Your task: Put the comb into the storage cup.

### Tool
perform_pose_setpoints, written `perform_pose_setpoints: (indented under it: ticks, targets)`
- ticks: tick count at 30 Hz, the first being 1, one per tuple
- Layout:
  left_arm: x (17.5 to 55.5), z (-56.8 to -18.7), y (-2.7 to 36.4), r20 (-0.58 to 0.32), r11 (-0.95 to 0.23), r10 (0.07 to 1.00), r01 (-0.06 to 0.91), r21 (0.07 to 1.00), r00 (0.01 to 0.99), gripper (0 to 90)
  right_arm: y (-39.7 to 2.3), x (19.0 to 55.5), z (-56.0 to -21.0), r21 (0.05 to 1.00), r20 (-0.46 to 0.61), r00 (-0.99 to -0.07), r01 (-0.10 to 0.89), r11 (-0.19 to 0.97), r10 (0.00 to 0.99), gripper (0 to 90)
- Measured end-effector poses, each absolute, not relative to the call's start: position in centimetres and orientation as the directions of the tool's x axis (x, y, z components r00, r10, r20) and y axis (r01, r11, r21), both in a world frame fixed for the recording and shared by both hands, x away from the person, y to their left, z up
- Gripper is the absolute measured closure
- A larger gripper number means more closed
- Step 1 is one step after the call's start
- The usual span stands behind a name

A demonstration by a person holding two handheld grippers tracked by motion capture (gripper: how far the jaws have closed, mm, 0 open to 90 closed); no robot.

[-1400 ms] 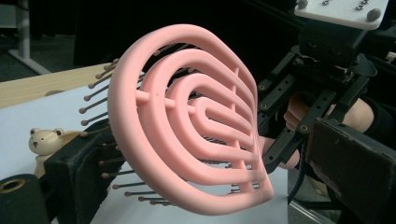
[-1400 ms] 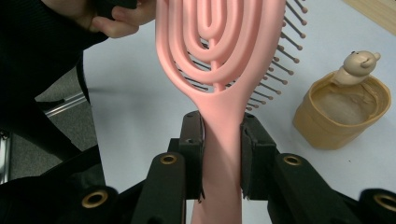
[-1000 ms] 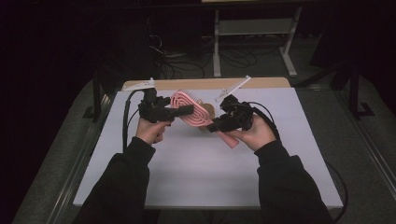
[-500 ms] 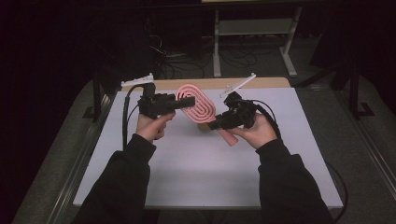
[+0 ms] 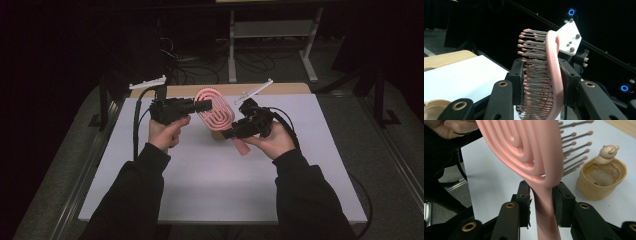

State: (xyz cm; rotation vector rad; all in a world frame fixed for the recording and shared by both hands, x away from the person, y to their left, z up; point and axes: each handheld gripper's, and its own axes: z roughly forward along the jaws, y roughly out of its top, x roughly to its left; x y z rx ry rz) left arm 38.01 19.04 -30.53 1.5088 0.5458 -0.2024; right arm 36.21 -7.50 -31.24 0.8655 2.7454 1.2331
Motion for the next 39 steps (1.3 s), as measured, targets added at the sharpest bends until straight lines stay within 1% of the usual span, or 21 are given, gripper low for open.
perform_pose_setpoints:
  ticks: [7,10,14,16,21,29,31,33,35,36,39]
  targets:
    - [37.7,-29.5,17.8,-0.406,0.011,0.228,0.414,0.91,0.885,62.9,-7.5,36.2,-31.6,0.687,0.202,-0.841,0.487,0.539,0.502,67.4]
    - [37.7,-29.0,17.3,-0.385,-0.009,0.238,0.399,0.917,0.891,63.1,-7.6,36.3,-31.8,0.692,0.216,-0.836,0.495,0.525,0.504,66.4]
    - [37.7,-28.4,16.7,-0.356,-0.04,0.256,0.378,0.925,0.899,64.2,-8.0,36.3,-32.0,0.699,0.211,-0.825,0.502,0.509,0.524,55.0]
    - [37.8,-28.2,16.6,-0.349,-0.059,0.259,0.375,0.925,0.901,64.4,-8.3,36.4,-32.1,0.7,0.207,-0.808,0.516,0.493,0.552,50.6]
    - [38.2,-27.8,16.3,-0.332,-0.078,0.278,0.365,0.928,0.901,64.5,-9.1,36.6,-32.9,0.693,0.221,-0.785,0.544,0.474,0.579,39.9]
    - [38.6,-26.7,16.2,-0.307,-0.085,0.302,0.346,0.934,0.902,64.5,-10.6,36.3,-33.4,0.716,0.208,-0.754,0.552,0.428,0.624,17.2]
    - [38.8,-26.5,16.2,-0.304,-0.088,0.305,0.345,0.934,0.902,64.5,-11.0,36.3,-33.5,0.72,0.207,-0.747,0.553,0.419,0.632,13.0]
    - [38.9,-26.3,16.3,-0.299,-0.088,0.313,0.34,0.936,0.902,64.5,-11.4,36.2,-33.6,0.722,0.21,-0.747,0.553,0.415,0.631,10.7]
    - [39.1,-26.2,16.4,-0.297,-0.08,0.318,0.338,0.938,0.9,64.5,-11.7,36.1,-33.8,0.728,0.205,-0.741,0.552,0.407,0.639,2.5]
    - [39.2,-26.2,16.4,-0.303,-0.074,0.319,0.342,0.937,0.898,64.5,-11.8,36.1,-33.8,0.729,0.202,-0.736,0.554,0.403,0.646,0.0]
    - [39.5,-26.1,16.5,-0.296,-0.076,0.325,0.337,0.938,0.898,64.4,-12.2,35.9,-34.1,0.736,0.189,-0.719,0.555,0.388,0.669,0.0]
